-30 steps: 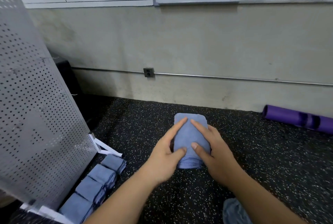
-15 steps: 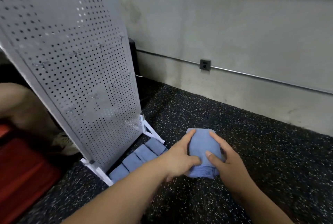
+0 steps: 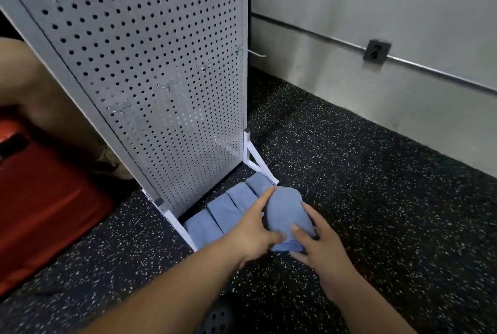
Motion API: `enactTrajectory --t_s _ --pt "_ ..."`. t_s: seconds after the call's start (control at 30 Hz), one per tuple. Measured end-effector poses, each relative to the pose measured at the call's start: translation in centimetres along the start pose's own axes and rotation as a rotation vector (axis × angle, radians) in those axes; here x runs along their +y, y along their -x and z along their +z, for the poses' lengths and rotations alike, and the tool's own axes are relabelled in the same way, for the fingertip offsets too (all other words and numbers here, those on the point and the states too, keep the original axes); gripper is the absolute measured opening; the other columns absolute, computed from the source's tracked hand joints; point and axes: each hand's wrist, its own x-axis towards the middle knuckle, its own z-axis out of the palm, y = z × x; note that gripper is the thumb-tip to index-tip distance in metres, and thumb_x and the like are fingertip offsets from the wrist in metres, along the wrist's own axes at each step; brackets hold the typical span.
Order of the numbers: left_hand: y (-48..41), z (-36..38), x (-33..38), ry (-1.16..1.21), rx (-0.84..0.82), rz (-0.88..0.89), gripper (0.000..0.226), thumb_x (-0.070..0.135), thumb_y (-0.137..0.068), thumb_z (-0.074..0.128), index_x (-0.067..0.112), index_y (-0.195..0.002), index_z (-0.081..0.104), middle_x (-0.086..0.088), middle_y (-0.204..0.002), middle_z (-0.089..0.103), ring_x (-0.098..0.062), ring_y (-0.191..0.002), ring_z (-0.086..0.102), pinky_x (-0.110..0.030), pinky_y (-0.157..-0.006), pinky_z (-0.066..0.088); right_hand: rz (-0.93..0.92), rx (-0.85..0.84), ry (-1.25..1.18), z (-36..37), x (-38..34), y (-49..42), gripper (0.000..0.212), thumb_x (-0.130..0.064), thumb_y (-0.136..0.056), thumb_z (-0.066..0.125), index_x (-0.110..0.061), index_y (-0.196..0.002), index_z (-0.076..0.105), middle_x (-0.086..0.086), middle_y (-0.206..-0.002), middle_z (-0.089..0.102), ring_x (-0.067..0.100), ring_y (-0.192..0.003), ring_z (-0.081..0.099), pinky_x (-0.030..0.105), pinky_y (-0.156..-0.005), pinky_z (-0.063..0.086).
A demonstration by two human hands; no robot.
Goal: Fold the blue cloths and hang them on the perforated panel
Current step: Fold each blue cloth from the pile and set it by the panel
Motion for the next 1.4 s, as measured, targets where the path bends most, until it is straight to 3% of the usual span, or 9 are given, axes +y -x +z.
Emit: enactTrajectory --t_s 0.23,0.4,0.57,0.67,0.77,0.9,1.07,1.2,1.4 --pt "-5.6 -0.9 -5.7 -0.047 0.182 0.043 0.113 0.027 -0.077 0.087 0.072 -0.154 0.018 0.004 -0.159 0.047 -0.021 -0.122 0.069 -0.042 -0.090 0.064 0.013 0.021 -0.022 3.0 3.1 -7.5 0.060 0.005 -0.098 0.069 -0.040 -0.138 0.069 -0.001 -0.134 0.070 0.021 -0.112 0.076 0.049 -0.092 0.065" --pt "-9.6 -1.2 -8.1 -0.186 0.217 0.059 0.122 0.052 -0.070 0.087 0.051 -0.166 0.011 0.010 -0.161 0.035 -0.011 -0.143 0.047 -0.035 -0.119 0.045 0.025 0.013 0.068 2.8 4.8 -13.9 0.059 0.010 -0.096 0.067 -0.033 -0.136 0.071 -0.001 -0.133 0.069 0.022 -0.115 0.073 0.049 -0.092 0.065" --pt "-12.6 -2.4 -10.9 -0.360 0.168 0.029 0.118 0.036 -0.081 0.088 0.051 -0.167 0.008 0.007 -0.157 0.029 -0.017 -0.136 0.052 -0.038 -0.116 0.049 0.020 -0.006 0.104 1.7 6.3 -20.3 0.055 0.010 -0.095 0.069 -0.028 -0.135 0.072 -0.002 -0.129 0.070 0.028 -0.119 0.069 0.054 -0.096 0.062" --pt "-12.7 -3.2 -11.8 -0.686 0.146 0.052 0.112 0.032 -0.090 0.081 0.050 -0.167 0.000 0.009 -0.167 0.012 -0.022 -0.153 0.031 -0.045 -0.122 0.041 -0.021 -0.012 0.202 1.2 7.3 -23.5 0.057 0.007 -0.093 0.073 -0.039 -0.127 0.076 -0.007 -0.135 0.068 0.024 -0.123 0.068 0.055 -0.103 0.059" --pt "-12.4 -3.6 -12.2 -1.011 0.113 0.085 0.110 0.034 -0.093 0.076 0.042 -0.167 -0.005 -0.001 -0.173 0.001 -0.028 -0.159 0.010 -0.049 -0.126 0.032 -0.073 -0.033 0.284 1.3 7.7 -25.7 0.060 0.005 -0.093 0.072 -0.048 -0.120 0.077 -0.008 -0.141 0.065 0.022 -0.127 0.065 0.052 -0.106 0.057" --pt "-12.6 -4.2 -12.6 -1.147 0.074 0.042 0.106 0.040 -0.097 0.071 0.038 -0.168 -0.007 -0.007 -0.176 -0.010 -0.032 -0.163 -0.006 -0.050 -0.133 0.009 -0.114 -0.065 0.323 2.2 7.3 -27.2 0.058 0.008 -0.095 0.066 -0.033 -0.137 0.072 -0.007 -0.144 0.062 0.012 -0.123 0.063 0.038 -0.107 0.057" --pt "-12.9 -4.3 -13.1 -1.152 0.080 -0.001 0.107 0.043 -0.098 0.068 0.038 -0.167 -0.013 -0.007 -0.176 -0.019 -0.033 -0.163 -0.014 -0.051 -0.133 0.002 -0.117 -0.123 0.412 3.1 7.3 -28.2 0.060 0.006 -0.098 0.062 -0.032 -0.144 0.065 -0.010 -0.134 0.066 0.001 -0.112 0.066 0.014 -0.084 0.059" --pt "-12.9 -4.4 -13.2 -1.124 0.074 -0.017 0.106 0.044 -0.100 0.067 0.040 -0.167 -0.015 -0.005 -0.176 -0.022 -0.031 -0.163 -0.018 -0.048 -0.133 0.000 -0.185 -0.153 0.860 3.6 8.3 -28.9 0.060 -0.010 -0.103 0.064 -0.036 -0.155 0.052 0.003 -0.146 0.059 0.019 -0.125 0.061 0.037 -0.113 0.049" --pt "-13.0 -4.4 -13.5 -1.100 0.073 -0.025 0.106 0.045 -0.100 0.067 0.039 -0.167 -0.016 -0.005 -0.175 -0.025 -0.029 -0.162 -0.022 -0.047 -0.133 -0.003 -0.414 0.108 1.430 4.3 9.1 -27.0 0.063 -0.028 -0.099 0.071 -0.042 -0.155 0.045 0.005 -0.163 0.032 0.032 -0.135 0.042 0.047 -0.098 0.055"
